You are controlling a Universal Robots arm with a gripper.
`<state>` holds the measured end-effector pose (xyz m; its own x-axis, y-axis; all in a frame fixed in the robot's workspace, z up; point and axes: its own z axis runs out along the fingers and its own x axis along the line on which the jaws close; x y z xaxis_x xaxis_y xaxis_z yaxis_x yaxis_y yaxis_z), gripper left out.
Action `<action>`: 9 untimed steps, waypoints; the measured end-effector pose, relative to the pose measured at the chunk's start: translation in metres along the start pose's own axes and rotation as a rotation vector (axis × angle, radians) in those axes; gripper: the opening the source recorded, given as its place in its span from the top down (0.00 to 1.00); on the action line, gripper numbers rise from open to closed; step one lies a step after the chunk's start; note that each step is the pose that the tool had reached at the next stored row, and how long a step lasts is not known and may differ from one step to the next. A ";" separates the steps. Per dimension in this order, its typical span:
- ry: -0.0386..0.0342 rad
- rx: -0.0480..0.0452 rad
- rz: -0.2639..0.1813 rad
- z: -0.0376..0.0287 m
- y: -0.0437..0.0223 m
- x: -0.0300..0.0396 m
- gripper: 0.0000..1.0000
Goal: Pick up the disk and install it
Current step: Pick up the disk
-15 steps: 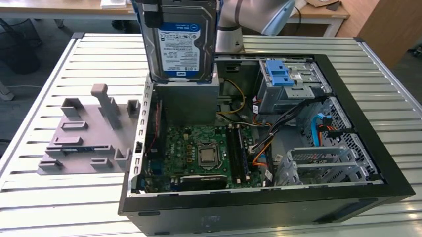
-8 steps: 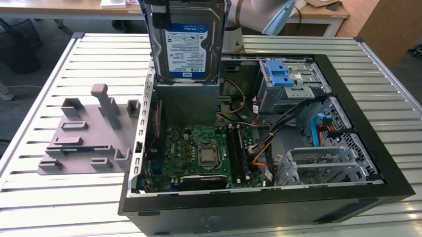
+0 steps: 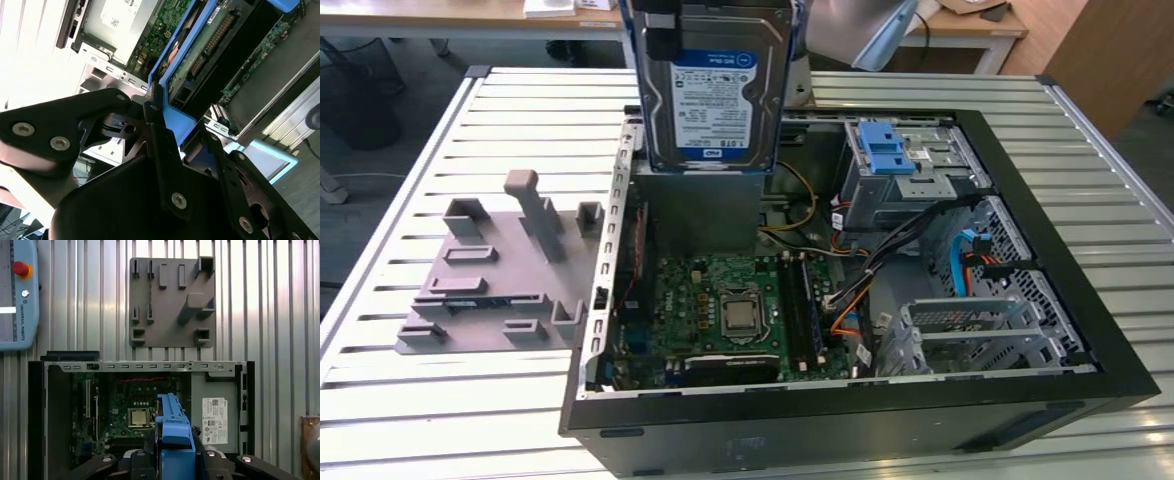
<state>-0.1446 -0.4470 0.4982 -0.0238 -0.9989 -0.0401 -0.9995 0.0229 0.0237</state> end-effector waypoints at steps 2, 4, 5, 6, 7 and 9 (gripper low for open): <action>-0.0001 -0.0001 0.000 -0.0001 -0.0031 0.0007 0.63; -0.0002 -0.0003 0.000 -0.0002 -0.0061 0.0014 0.63; -0.0002 -0.0004 0.000 -0.0002 -0.0076 0.0017 0.63; -0.0003 -0.0005 0.000 -0.0003 -0.0092 0.0020 0.63; -0.0003 -0.0006 0.000 -0.0003 -0.0108 0.0023 0.63; -0.0004 -0.0008 0.000 -0.0004 -0.0137 0.0029 0.63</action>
<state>-0.1310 -0.4502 0.4982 -0.0238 -0.9989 -0.0405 -0.9994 0.0228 0.0245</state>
